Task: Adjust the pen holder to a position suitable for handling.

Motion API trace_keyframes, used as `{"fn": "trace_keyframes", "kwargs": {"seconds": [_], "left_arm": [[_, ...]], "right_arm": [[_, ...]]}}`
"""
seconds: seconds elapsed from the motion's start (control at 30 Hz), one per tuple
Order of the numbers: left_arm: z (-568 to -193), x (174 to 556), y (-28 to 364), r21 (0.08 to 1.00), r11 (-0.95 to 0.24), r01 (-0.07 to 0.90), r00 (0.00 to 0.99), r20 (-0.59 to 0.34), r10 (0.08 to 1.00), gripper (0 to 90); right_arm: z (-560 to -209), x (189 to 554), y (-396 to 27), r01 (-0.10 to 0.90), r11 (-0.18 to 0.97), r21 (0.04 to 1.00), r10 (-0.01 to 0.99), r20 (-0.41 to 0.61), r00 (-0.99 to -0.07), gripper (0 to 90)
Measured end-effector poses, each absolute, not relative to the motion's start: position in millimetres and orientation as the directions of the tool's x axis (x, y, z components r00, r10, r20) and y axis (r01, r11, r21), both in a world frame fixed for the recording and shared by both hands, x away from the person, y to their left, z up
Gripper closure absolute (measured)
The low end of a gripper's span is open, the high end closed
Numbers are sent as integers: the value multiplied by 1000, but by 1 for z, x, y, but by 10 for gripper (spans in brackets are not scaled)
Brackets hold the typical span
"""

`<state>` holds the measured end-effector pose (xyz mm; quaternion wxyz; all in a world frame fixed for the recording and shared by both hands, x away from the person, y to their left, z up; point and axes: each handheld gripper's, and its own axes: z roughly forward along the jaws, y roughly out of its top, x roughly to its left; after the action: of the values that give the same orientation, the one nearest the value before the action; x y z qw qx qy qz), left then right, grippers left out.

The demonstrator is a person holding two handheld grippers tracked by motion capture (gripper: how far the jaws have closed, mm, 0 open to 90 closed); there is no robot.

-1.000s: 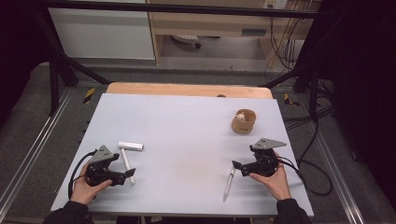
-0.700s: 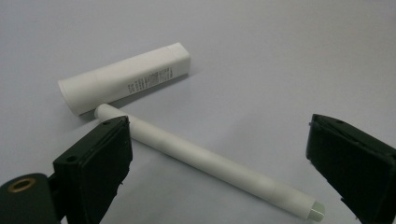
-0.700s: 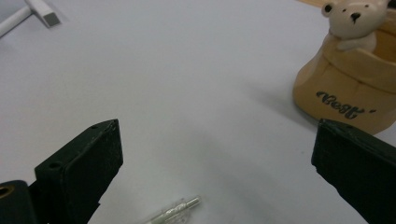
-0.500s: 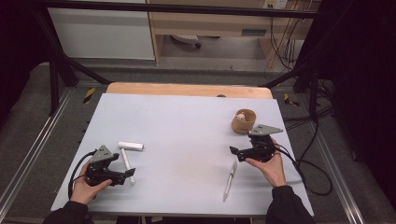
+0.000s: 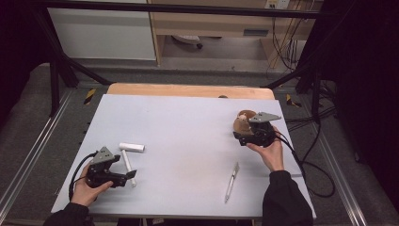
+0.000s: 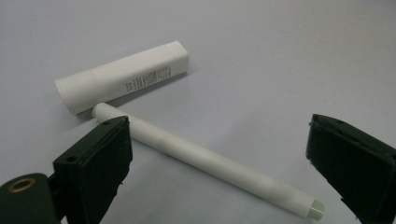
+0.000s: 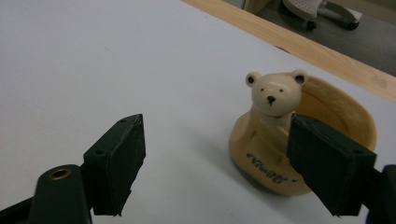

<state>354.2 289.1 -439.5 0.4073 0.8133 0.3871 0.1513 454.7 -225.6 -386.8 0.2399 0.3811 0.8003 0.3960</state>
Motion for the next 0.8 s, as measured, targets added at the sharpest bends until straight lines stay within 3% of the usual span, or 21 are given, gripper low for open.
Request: {"fn": "trace_keyframes", "kwargs": {"seconds": [0.33, 0.8], "left_arm": [[-439, 354, 289, 780, -369, 505, 656, -69, 752, 70], [-440, 355, 288, 779, -371, 506, 658, -71, 749, 74]], "right_arm": [[-392, 481, -229, 430, 420, 799, 805, -109, -584, 277], [-409, 505, -238, 444, 456, 772, 784, -113, -610, 518]]}}
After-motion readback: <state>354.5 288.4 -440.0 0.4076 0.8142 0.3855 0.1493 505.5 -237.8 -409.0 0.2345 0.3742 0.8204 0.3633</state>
